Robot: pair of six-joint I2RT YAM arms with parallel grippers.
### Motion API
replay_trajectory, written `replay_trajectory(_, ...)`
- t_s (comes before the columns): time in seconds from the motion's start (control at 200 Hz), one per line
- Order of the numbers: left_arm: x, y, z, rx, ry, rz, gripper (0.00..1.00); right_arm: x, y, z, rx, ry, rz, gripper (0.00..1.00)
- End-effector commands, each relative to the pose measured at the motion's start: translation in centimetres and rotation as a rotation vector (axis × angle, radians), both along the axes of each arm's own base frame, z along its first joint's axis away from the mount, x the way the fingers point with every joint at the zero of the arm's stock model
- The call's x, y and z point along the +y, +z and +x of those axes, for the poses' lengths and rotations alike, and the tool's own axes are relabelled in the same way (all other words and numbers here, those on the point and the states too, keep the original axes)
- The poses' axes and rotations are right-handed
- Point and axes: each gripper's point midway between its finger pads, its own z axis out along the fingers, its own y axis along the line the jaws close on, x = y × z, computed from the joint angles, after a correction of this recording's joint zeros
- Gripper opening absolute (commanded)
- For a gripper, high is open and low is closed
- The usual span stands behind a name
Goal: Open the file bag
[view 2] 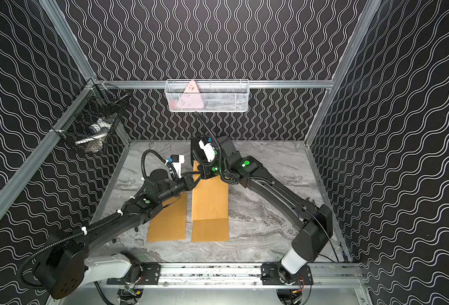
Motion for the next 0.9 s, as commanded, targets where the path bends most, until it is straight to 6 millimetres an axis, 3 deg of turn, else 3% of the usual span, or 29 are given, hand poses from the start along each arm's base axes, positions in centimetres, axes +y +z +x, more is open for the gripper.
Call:
replay_trajectory(0.0,0.1,1.6,0.4,-0.040,0.015,-0.026,0.00,0.2,1.3,-0.1,-0.024,0.000,0.051,0.00)
replay_trajectory(0.375,1.4,2.8,1.6,-0.061,0.068,-0.026,0.00,-1.5,0.2,-1.1,0.000,-0.060,0.075,0.00)
replay_trajectory(0.896,3.9,4.4,2.7,-0.085,0.116,-0.038,0.00,-3.8,-4.0,-1.5,0.060,-0.150,0.007,0.00)
